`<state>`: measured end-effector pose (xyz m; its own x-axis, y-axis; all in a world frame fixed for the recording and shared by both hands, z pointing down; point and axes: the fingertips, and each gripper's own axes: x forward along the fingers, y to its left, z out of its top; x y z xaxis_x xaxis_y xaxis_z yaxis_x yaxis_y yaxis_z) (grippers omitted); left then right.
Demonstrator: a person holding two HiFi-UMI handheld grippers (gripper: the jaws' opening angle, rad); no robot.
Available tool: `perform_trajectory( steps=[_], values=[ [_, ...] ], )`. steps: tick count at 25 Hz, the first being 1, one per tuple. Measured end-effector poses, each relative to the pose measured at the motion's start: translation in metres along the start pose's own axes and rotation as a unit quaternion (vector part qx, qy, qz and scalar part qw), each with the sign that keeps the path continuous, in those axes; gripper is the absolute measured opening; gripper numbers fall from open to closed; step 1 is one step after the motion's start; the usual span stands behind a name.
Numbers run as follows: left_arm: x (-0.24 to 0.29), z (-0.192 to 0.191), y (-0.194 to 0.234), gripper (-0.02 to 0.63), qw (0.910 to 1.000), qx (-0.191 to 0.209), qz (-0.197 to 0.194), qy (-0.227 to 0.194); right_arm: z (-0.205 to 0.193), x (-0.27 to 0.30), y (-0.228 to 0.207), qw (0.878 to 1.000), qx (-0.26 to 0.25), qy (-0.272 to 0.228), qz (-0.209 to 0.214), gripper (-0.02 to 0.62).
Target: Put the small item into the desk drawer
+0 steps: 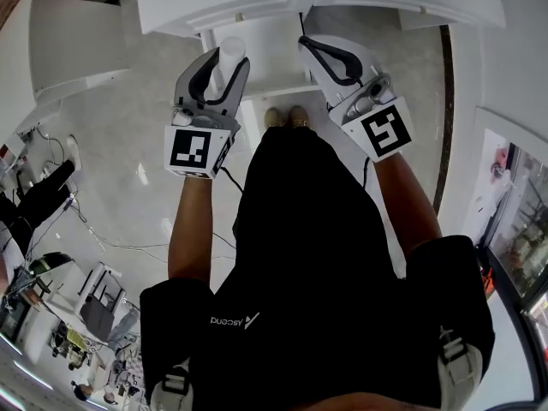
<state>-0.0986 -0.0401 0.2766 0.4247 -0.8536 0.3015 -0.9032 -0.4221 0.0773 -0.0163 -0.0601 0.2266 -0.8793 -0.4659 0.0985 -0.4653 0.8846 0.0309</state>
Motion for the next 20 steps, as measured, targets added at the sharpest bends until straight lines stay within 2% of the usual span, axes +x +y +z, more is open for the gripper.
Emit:
perform_trajectory(
  steps=[5,10,20],
  values=[
    [0.032,-0.045,0.015,0.164,0.9982,-0.008,-0.017,0.057,-0.032,0.016,-0.018,1.000,0.011,0.014,-0.017,0.002],
    [0.063,-0.076,0.024,0.164,0.9973,-0.006,-0.035,0.064,-0.066,0.028,-0.031,0.999,0.017,0.027,-0.022,0.002],
    [0.109,-0.162,0.043,0.164,0.9897,-0.021,-0.053,0.131,-0.123,0.052,-0.043,0.998,0.027,0.052,-0.013,0.002]
  ],
)
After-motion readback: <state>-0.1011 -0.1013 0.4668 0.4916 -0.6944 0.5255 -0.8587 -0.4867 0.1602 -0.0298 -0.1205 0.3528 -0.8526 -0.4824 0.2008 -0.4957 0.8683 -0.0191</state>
